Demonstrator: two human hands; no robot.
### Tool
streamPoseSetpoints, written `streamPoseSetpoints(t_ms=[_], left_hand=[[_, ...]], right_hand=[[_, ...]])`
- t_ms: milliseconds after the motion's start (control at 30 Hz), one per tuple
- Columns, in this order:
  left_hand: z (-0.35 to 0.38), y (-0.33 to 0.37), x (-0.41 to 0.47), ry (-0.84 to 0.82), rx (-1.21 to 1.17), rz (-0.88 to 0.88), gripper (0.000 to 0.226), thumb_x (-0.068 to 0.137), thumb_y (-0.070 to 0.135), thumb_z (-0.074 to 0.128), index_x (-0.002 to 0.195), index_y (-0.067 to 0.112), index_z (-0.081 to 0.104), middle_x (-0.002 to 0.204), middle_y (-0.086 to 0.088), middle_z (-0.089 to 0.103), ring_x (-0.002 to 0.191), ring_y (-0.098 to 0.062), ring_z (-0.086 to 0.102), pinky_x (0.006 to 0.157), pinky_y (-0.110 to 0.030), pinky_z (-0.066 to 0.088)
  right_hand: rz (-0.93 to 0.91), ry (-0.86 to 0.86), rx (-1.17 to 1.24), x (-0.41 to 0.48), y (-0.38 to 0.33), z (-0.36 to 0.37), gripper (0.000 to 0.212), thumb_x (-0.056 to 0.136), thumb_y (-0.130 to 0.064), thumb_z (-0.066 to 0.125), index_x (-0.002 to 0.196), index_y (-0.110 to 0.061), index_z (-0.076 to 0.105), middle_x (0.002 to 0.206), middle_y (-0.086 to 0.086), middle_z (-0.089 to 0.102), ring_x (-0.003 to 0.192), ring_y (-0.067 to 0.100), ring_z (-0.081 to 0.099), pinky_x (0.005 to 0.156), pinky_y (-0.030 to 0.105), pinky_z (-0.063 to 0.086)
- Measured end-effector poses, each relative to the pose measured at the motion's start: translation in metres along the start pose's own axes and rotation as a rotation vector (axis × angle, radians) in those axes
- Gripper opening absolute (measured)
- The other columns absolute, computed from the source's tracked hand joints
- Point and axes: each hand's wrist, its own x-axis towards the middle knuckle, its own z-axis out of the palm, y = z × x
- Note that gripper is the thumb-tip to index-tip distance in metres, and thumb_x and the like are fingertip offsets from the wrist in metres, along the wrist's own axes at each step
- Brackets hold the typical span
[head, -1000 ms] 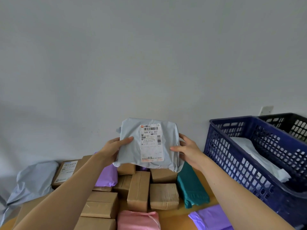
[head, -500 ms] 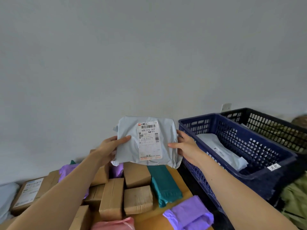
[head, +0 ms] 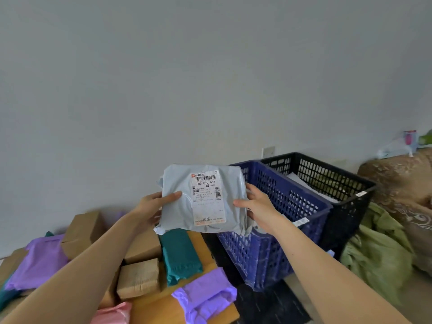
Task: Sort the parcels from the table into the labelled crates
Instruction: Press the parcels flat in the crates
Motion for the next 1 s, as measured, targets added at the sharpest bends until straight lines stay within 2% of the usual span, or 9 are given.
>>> streamPoseSetpoints(t_ms=[100,300,500,667,800,1000], left_hand=[[0.045,-0.003,-0.013,0.007,-0.001,0.006,0.078,0.052,0.048,0.085,0.116,0.012,0.061,0.11,-0.005,0.069,0.099,-0.027,0.066,0.076,-0.036,0.055],[0.125,-0.011,-0.033,0.072,-0.027,0.012,0.081,0.054,0.047,0.083,0.119,0.008,0.055,0.111,-0.01,0.065,0.098,-0.027,0.064,0.068,-0.034,0.055],[0.183,-0.008,-0.032,0.126,-0.004,0.005,0.087,0.053,0.049,0.084,0.123,0.009,0.051,0.117,-0.011,0.061,0.105,-0.029,0.061,0.079,-0.04,0.056],[0.222,-0.005,-0.01,0.171,0.007,0.032,0.067,0.066,0.044,0.084,0.118,0.014,0.054,0.113,-0.009,0.062,0.101,-0.026,0.062,0.078,-0.04,0.056],[0.241,0.002,0.025,0.202,0.018,0.049,0.061,0.068,0.044,0.083,0.115,0.016,0.055,0.111,-0.007,0.062,0.101,-0.026,0.062,0.087,-0.047,0.055],[0.259,0.005,0.088,0.202,-0.003,0.055,0.048,0.071,0.037,0.083,0.106,0.013,0.061,0.105,-0.007,0.066,0.093,-0.024,0.065,0.081,-0.039,0.056]], right_hand=[[0.007,0.022,-0.026,-0.018,-0.004,-0.038,0.063,0.078,0.0,0.073,0.132,-0.026,0.051,0.118,-0.003,0.066,0.104,0.018,0.066,0.086,0.036,0.053],[-0.021,0.03,-0.086,-0.045,-0.017,-0.102,0.054,0.081,0.0,0.07,0.126,-0.025,0.053,0.116,-0.002,0.066,0.103,0.016,0.065,0.078,0.028,0.052],[-0.029,0.053,-0.128,-0.053,-0.018,-0.159,0.046,0.083,-0.003,0.07,0.117,-0.028,0.053,0.109,-0.007,0.066,0.097,0.012,0.066,0.08,0.031,0.054],[-0.042,0.101,-0.117,-0.037,-0.016,-0.196,0.053,0.081,-0.001,0.069,0.125,-0.025,0.052,0.112,-0.004,0.067,0.1,0.015,0.066,0.088,0.036,0.053],[-0.054,0.11,-0.132,-0.008,-0.017,-0.214,0.056,0.079,-0.003,0.072,0.126,-0.026,0.05,0.113,-0.004,0.066,0.1,0.013,0.065,0.081,0.031,0.053],[-0.029,0.125,-0.186,0.049,-0.014,-0.235,0.05,0.078,-0.007,0.075,0.11,-0.036,0.051,0.104,-0.012,0.066,0.089,0.003,0.066,0.063,0.018,0.05]])
